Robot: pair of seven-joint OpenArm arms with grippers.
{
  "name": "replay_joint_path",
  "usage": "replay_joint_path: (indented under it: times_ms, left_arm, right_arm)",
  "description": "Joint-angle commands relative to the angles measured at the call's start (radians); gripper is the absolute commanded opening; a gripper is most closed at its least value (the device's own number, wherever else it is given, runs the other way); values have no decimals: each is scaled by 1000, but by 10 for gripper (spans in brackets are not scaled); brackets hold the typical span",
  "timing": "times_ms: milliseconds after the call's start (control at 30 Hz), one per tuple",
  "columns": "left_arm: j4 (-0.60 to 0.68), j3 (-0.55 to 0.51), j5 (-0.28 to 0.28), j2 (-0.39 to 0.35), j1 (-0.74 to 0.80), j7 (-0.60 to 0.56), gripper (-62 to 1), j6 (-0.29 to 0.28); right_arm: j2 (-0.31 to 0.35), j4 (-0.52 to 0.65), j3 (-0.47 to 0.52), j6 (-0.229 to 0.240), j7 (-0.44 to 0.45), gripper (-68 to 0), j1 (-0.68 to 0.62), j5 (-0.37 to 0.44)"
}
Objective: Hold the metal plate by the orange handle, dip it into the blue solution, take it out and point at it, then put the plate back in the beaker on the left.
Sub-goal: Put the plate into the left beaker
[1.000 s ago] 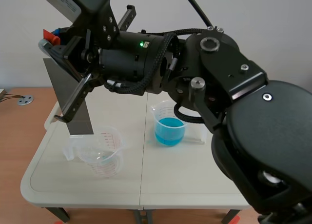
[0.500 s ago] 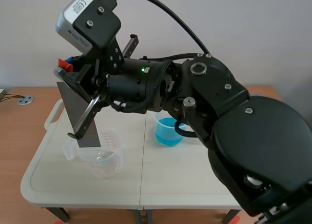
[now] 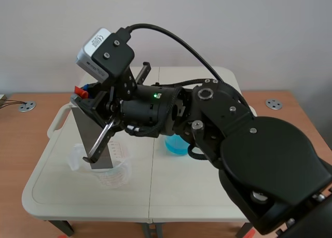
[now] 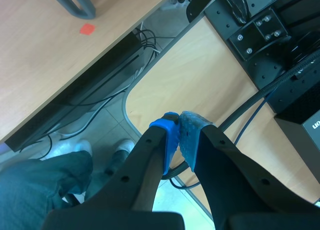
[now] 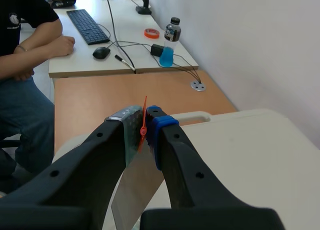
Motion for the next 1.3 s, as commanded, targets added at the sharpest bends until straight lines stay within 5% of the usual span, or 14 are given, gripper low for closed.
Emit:
replay_joint_path:
  times_ms: [0, 1067, 1267]
  left_arm:
    - [14, 0, 1, 8, 6, -13, -592, -5]
    - [14, 0, 39, 44, -9, -9, -592, -5]
    - [14, 0, 39, 44, -11, -9, -592, -5]
  right_arm:
    - [-3, 0, -3, -4, 27, -662, 20, 3]
    - [-3, -126, -3, -16, 51, -661, 19, -106]
    - [-3, -126, -2, -16, 48, -540, 20, -121]
